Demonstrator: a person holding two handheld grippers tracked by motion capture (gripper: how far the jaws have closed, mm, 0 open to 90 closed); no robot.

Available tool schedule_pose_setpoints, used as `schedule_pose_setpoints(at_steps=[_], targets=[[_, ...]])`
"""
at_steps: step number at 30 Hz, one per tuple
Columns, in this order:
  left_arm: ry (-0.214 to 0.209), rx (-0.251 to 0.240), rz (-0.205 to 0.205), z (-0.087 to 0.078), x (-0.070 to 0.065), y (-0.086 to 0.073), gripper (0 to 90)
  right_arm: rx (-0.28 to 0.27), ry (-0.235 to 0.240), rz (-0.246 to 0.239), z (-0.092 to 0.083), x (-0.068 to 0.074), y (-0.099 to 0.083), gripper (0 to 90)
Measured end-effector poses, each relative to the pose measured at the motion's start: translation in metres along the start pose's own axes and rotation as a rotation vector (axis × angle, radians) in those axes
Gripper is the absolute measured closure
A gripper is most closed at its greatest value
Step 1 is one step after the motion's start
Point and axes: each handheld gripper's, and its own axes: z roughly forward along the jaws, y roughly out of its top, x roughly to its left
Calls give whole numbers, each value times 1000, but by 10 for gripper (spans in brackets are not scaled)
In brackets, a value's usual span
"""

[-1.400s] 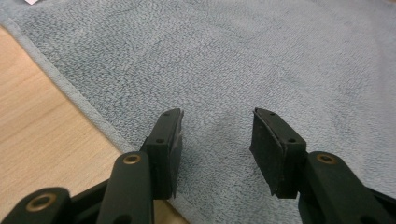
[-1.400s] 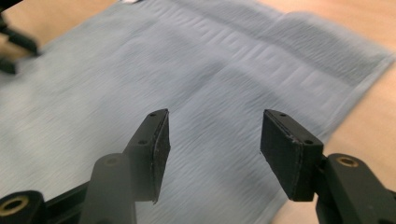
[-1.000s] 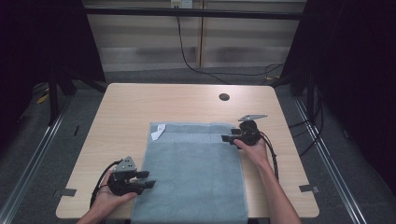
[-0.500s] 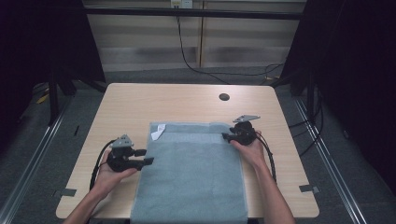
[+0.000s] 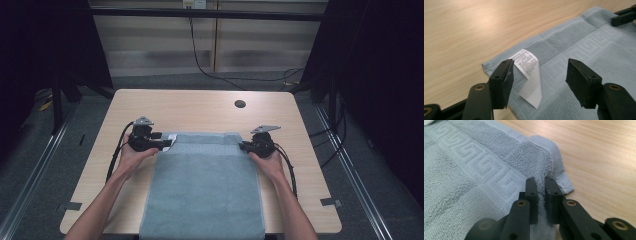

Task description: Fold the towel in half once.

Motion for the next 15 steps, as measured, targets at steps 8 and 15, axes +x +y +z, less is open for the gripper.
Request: schedule_pose_setpoints(at_steps=[8, 15], targets=[[34, 35, -1, 16, 6, -16, 333, -11, 8, 2, -1, 1, -2, 826], [96, 27, 139, 15, -8, -26, 365, -13, 9, 6, -2, 3, -3, 826]])
